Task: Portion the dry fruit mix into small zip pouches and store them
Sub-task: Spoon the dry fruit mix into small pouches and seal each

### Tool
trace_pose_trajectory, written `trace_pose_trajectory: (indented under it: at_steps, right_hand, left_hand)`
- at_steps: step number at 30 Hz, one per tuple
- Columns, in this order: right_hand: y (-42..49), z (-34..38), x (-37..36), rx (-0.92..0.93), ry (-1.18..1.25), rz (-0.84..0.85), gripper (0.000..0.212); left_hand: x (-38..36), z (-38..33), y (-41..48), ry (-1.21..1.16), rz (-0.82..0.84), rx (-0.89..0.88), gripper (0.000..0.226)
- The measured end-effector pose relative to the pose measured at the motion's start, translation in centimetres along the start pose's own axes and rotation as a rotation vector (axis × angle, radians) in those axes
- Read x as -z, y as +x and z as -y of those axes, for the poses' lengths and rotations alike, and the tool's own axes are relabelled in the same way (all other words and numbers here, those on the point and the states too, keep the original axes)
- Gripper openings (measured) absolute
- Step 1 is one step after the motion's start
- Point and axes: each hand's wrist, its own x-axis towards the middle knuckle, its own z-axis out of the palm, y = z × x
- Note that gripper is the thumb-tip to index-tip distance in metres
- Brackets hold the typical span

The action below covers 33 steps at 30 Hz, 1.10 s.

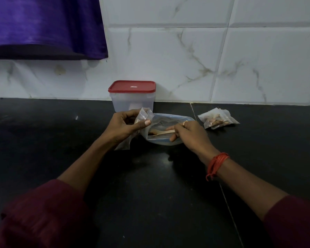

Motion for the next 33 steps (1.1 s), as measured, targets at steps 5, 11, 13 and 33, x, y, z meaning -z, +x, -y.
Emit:
trace_pose_trajectory:
  at_steps: [5,11,13,33]
  right_hand:
    - [0.2,-0.6,1.1,0.012,-0.041,-0.108,0.038]
    - [0.3,-0.7,2.8,0.025,0.123,-0.242,0.040]
    - [0.2,-0.2,3.1,0.090,0.186,-0.278,0.038]
    - [-0.3,-0.3,1.0,0.490,-0.001,-0.235,0.032]
  left_hand:
    - [0.2,0.2,0.1,0.011,-0.017,0.005,0.044]
    - [-0.2,0.0,-0.1,0.042,0.022,0.002,0.048]
    - [-0.3,-0.1,-0.1,0.062,0.029,-0.014,0.044]
    - [-0.5,0.4,0.1,-0.001,-0.044,-0.050,0.031]
